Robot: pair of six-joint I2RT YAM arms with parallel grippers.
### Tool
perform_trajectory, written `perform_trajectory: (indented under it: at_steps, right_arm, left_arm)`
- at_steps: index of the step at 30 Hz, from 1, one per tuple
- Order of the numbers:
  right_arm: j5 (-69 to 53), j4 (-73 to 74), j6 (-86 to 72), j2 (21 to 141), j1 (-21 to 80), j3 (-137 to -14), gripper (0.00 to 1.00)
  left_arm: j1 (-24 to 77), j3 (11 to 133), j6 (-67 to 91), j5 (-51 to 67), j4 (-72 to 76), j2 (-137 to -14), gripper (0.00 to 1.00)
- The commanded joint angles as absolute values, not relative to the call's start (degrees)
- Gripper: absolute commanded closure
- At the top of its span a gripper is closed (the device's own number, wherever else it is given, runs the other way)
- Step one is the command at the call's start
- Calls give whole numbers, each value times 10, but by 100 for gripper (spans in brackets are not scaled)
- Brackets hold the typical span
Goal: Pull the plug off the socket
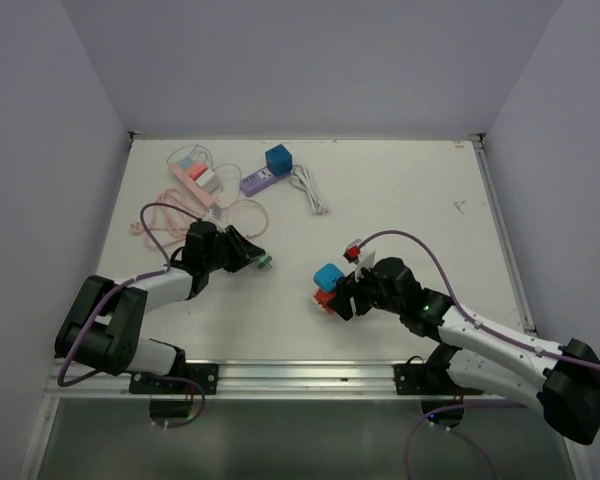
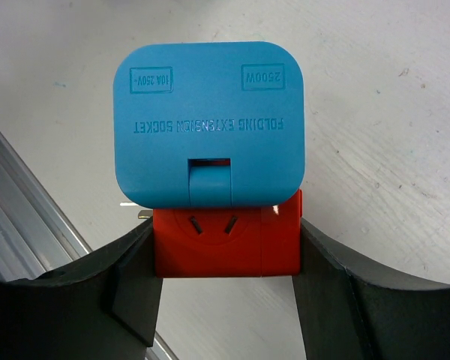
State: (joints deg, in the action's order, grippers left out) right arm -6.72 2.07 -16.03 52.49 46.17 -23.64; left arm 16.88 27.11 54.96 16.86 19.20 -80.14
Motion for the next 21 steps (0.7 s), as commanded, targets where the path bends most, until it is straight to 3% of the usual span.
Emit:
perform_trajectory:
  at_steps: [1,5,9,14,17,18,21]
  right_arm:
    - [-59,-4,-136,548,461,-279,100]
    - [-54,-21,-131,579,461,-286,100]
    - [-56,-33,-126,610,461,-294,100]
    - [-50,-36,-109,659,461,-300,100]
    - [-47,-34,-97,673,461,-304,100]
    - [-46,-33,-91,677,461,-309,100]
    - [-44,-27,-81,689,461,-321,100]
  left_arm:
    - [167,252,518,187,281,-813,88]
    - [167,225,517,184,299,-822,78]
    - [167,209,515,184,296,-823,55]
    - [167,194,517,192,297,-812,44]
    - [167,199,512,188,268,-789,23]
    - [167,204,504,186,256,-781,11]
    - [168,221,484,176,201,-744,0]
